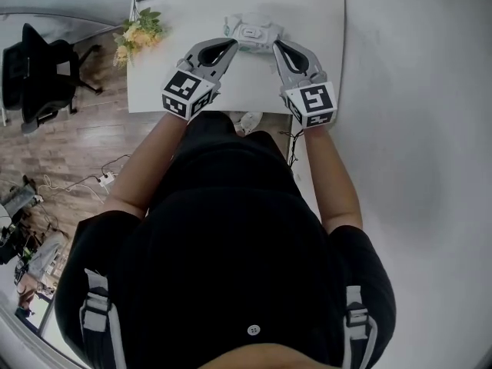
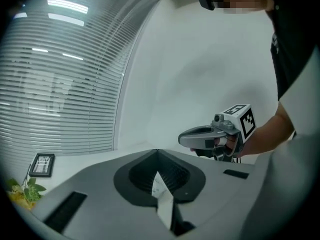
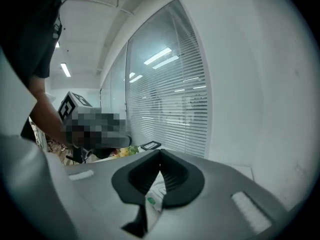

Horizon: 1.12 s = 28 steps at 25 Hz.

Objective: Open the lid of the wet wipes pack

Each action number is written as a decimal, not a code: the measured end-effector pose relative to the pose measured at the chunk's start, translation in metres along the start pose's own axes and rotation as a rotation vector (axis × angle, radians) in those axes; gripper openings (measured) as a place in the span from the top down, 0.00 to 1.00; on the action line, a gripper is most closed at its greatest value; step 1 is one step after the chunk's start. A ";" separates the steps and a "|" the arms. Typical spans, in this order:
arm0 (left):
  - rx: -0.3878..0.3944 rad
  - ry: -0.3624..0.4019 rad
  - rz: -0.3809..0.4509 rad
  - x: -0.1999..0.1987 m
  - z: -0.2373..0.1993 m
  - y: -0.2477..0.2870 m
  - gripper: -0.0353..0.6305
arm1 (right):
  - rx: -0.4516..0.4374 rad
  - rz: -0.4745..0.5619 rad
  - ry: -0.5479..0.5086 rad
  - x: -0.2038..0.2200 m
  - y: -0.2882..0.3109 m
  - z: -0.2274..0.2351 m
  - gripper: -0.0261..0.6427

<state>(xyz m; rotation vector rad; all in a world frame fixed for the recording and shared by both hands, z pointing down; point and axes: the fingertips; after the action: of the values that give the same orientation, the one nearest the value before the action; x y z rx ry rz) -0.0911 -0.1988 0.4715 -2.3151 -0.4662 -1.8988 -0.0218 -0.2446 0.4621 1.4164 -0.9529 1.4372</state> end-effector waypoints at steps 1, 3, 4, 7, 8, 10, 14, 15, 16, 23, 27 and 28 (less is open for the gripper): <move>0.005 0.005 0.011 -0.005 0.005 -0.002 0.94 | -0.005 0.017 0.005 -0.007 -0.003 -0.003 0.94; 0.013 0.021 0.032 -0.016 0.015 -0.006 0.94 | -0.015 0.047 0.014 -0.020 -0.011 -0.010 0.94; 0.017 0.031 0.043 -0.021 0.020 -0.008 0.94 | -0.020 0.061 0.018 -0.027 -0.015 -0.013 0.94; 0.029 0.059 0.078 -0.039 0.036 -0.013 0.94 | -0.034 0.092 0.018 -0.044 -0.026 -0.021 0.94; 0.032 0.066 0.090 -0.044 0.040 -0.015 0.94 | -0.038 0.100 0.015 -0.049 -0.029 -0.024 0.94; 0.038 0.079 0.109 -0.052 0.049 -0.019 0.94 | -0.045 0.113 0.008 -0.057 -0.036 -0.029 0.94; 0.050 0.111 0.144 -0.065 0.064 -0.022 0.94 | -0.059 0.146 0.000 -0.071 -0.048 -0.034 0.94; 0.052 0.117 0.151 -0.068 0.067 -0.024 0.94 | -0.063 0.154 -0.003 -0.076 -0.051 -0.037 0.94; 0.052 0.121 0.156 -0.070 0.070 -0.026 0.94 | -0.067 0.162 -0.006 -0.080 -0.054 -0.040 0.94; 0.051 0.142 0.183 -0.080 0.086 -0.038 0.94 | -0.090 0.194 -0.018 -0.095 -0.066 -0.054 0.94; 0.062 0.172 0.192 -0.087 0.095 -0.043 0.94 | -0.092 0.209 -0.012 -0.102 -0.068 -0.061 0.94; 0.066 0.174 0.196 -0.088 0.097 -0.044 0.94 | -0.090 0.215 -0.006 -0.103 -0.068 -0.062 0.94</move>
<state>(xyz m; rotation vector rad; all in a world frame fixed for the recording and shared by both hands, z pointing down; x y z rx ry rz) -0.0287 -0.1452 0.3609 -2.0483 -0.2677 -1.9364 0.0183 -0.1717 0.3517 1.2837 -1.1876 1.5255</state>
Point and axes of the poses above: the fingertips, and each gripper's own axes: y forward along the fingers, z to its right, x out of its underside, and after that the axes turned 14 degrees about z, right-handed
